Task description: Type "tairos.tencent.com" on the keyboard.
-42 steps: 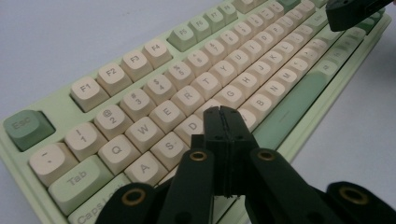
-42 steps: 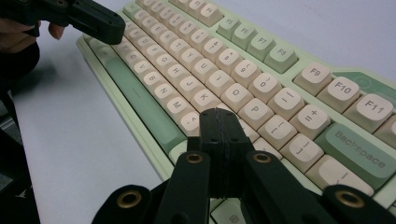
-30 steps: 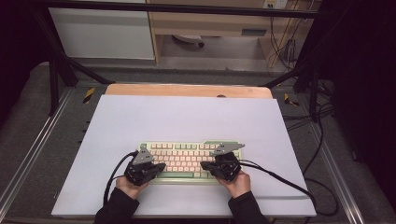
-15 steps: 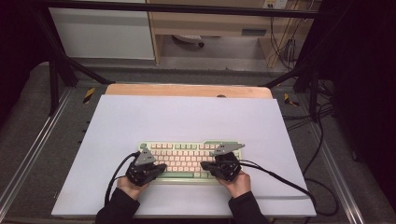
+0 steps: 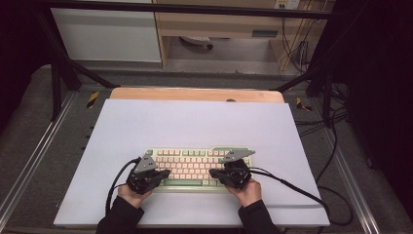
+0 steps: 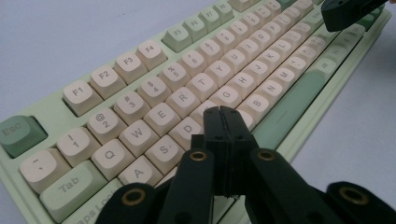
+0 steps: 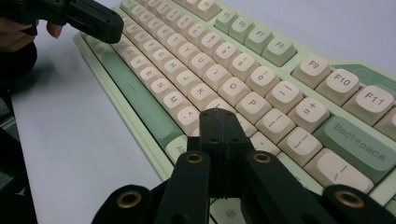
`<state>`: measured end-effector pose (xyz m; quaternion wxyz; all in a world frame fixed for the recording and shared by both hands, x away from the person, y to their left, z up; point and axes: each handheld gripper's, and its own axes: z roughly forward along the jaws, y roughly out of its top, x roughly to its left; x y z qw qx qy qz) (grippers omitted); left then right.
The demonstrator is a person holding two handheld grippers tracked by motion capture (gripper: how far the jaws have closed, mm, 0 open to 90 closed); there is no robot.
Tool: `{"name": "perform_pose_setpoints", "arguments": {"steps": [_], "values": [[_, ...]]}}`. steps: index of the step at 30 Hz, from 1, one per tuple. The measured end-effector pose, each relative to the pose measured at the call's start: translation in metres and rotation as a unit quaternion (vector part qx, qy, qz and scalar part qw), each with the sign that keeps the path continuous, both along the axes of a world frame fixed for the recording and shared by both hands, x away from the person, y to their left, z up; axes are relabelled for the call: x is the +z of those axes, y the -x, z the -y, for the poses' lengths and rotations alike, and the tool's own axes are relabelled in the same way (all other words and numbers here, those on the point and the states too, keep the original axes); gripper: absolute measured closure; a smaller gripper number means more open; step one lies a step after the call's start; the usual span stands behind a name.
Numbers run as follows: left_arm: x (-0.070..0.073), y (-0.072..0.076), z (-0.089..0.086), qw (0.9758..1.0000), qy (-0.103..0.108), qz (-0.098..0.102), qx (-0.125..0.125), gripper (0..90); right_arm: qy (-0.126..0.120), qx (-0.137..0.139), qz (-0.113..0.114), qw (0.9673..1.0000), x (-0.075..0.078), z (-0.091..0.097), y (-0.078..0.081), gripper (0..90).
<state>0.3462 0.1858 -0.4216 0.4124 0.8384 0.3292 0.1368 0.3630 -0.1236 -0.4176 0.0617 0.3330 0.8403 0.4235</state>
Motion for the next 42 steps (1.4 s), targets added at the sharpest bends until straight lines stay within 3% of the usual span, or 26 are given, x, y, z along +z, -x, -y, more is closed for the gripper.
{"name": "perform_pose_setpoints", "arguments": {"steps": [23,42], "values": [[0.009,-0.009,-0.007,0.9998,0.004,-0.001,0.020,90.0,0.001,0.000,0.000,1.0000,0.001,0.000,0.000,90.0],[-0.001,-0.033,0.003,0.9989,0.000,-0.016,0.044,90.0,0.003,0.003,-0.002,1.0000,0.000,0.000,-0.001,90.0]]}}
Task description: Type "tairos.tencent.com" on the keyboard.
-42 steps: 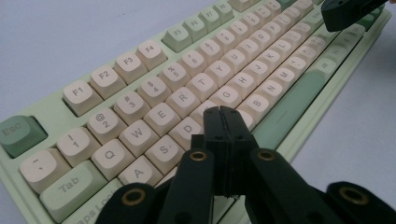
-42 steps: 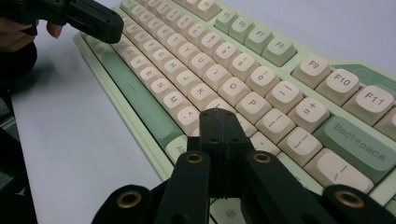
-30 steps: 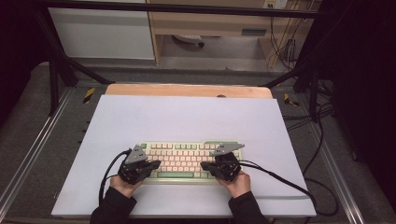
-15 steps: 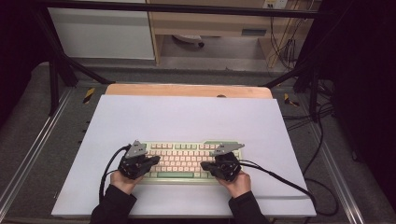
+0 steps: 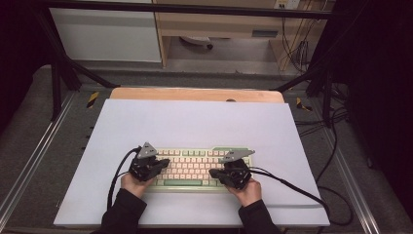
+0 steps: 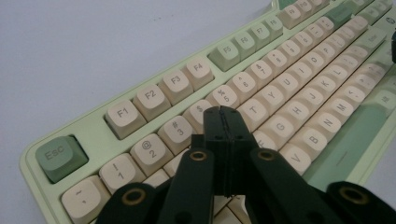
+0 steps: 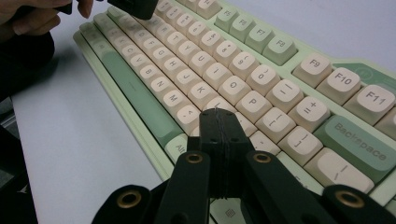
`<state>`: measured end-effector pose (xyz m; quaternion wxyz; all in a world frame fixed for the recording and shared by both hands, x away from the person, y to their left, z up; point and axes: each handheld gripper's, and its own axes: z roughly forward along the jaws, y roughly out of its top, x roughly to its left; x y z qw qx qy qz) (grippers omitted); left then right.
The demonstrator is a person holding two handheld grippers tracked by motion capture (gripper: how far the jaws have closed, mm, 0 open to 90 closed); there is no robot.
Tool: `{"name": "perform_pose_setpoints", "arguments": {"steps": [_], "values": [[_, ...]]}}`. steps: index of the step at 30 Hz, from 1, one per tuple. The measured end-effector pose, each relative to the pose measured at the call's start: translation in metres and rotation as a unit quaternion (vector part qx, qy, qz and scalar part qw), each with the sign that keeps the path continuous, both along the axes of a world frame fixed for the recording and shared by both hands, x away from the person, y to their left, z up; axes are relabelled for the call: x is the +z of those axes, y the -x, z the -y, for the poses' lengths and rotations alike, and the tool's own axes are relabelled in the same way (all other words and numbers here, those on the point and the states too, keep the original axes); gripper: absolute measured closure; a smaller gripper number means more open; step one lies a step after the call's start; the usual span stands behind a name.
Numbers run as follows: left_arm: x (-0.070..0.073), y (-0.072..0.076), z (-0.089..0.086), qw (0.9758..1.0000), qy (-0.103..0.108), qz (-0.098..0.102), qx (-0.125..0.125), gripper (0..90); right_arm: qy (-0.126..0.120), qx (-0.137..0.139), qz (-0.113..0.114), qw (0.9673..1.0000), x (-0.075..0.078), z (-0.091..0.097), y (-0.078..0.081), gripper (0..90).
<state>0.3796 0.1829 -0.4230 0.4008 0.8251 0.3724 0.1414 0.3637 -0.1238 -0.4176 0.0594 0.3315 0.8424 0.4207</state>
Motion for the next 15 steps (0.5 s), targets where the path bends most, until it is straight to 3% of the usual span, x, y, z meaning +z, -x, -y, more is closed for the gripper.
{"name": "perform_pose_setpoints", "arguments": {"steps": [15], "values": [[-0.0057,-0.0011,0.0034,1.0000,-0.004,0.000,-0.003,90.0,0.000,0.000,0.000,1.0000,-0.0006,-0.0003,-0.0002,90.0]]}}
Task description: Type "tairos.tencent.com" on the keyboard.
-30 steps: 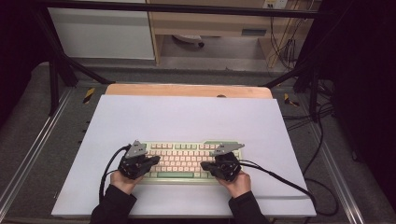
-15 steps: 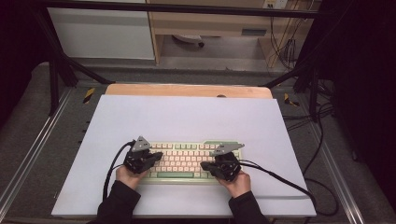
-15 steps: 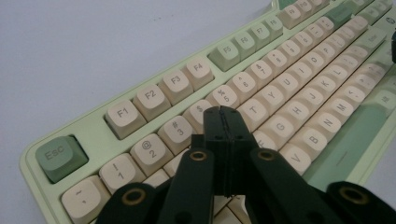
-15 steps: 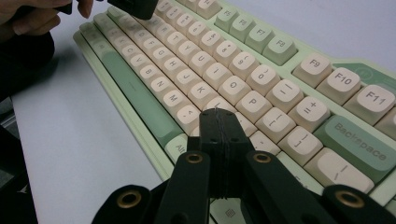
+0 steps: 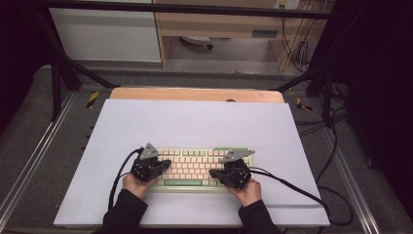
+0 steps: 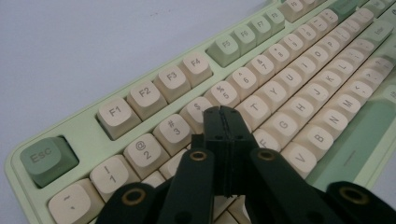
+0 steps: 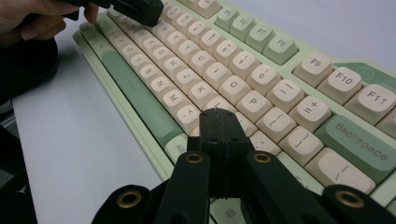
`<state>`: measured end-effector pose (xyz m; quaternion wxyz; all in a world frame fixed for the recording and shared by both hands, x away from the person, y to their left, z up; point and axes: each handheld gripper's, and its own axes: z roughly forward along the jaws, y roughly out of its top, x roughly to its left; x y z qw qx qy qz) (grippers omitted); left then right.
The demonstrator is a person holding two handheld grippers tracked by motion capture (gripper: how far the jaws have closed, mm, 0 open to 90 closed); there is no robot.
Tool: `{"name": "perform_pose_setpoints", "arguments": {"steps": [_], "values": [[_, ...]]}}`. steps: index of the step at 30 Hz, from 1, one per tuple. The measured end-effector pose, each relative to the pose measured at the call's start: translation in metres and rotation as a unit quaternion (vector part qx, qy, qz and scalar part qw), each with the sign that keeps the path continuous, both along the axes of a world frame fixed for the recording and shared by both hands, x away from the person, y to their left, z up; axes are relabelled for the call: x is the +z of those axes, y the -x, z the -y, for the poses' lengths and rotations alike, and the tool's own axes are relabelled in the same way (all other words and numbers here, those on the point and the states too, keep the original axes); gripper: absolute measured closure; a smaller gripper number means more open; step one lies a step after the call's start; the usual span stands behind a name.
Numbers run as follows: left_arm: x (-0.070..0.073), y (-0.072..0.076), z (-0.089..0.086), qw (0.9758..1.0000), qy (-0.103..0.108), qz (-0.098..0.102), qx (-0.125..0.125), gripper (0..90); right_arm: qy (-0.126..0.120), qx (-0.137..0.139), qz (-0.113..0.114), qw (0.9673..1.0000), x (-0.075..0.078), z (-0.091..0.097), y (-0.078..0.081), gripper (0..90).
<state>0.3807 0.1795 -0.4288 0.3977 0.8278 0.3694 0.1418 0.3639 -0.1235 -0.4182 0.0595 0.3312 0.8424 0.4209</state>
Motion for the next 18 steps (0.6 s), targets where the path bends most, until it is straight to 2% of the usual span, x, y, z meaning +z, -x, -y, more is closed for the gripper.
{"name": "perform_pose_setpoints", "arguments": {"steps": [2,8,18], "values": [[-0.0016,-0.0004,0.0004,1.0000,-0.006,-0.002,-0.001,90.0,0.000,0.000,-0.001,1.0000,-0.0004,-0.0003,-0.0001,90.0],[-0.0011,0.0007,0.0002,1.0000,-0.006,0.003,-0.002,90.0,0.000,0.000,0.001,1.0000,0.0002,0.0001,0.0000,90.0],[0.0060,0.0091,-0.0048,0.9998,0.003,0.015,-0.009,90.0,-0.002,0.000,0.001,1.0000,0.0009,-0.0001,0.0005,90.0]]}}
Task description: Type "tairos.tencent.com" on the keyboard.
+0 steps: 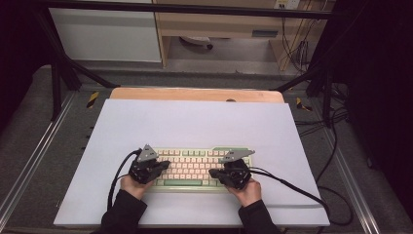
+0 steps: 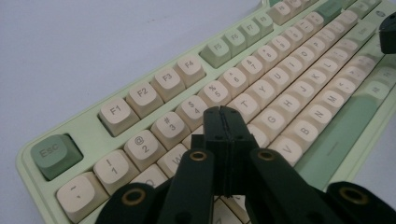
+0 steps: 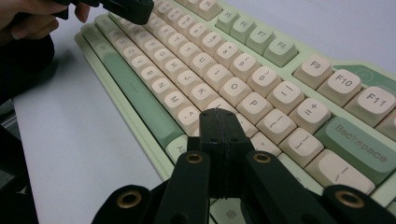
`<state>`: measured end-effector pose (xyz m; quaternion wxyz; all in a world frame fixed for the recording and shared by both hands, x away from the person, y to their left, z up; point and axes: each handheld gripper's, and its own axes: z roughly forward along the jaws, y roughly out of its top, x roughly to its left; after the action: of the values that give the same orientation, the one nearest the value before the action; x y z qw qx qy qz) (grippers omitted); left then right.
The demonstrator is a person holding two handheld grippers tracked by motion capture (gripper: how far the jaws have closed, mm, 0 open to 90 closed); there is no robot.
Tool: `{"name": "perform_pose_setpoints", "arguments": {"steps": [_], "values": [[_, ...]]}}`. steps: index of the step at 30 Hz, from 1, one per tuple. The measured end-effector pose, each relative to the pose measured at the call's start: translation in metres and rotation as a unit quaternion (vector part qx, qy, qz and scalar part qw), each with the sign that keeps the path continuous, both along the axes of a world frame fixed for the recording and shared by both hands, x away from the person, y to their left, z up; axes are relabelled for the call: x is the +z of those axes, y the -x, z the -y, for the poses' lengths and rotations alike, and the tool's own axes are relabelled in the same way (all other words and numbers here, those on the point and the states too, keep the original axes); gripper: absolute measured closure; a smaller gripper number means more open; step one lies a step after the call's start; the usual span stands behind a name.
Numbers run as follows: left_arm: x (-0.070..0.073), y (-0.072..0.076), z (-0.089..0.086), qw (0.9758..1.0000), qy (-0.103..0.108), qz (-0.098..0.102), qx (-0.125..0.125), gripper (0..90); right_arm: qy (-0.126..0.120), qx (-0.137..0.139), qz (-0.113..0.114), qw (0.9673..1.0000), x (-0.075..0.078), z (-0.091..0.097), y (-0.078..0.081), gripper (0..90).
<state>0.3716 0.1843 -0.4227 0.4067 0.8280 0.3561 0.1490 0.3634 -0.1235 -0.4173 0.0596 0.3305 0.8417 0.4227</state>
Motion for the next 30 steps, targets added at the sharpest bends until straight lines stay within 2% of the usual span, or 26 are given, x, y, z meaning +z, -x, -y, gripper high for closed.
{"name": "perform_pose_setpoints", "arguments": {"steps": [18,30], "values": [[0.004,0.016,-0.019,0.9999,0.013,0.000,-0.001,90.0,-0.012,0.003,-0.002,0.9999,0.003,-0.004,0.000,90.0],[0.003,0.023,-0.033,0.9999,0.014,0.001,0.007,90.0,-0.005,0.020,-0.011,0.9997,0.000,-0.022,0.000,90.0]]}}
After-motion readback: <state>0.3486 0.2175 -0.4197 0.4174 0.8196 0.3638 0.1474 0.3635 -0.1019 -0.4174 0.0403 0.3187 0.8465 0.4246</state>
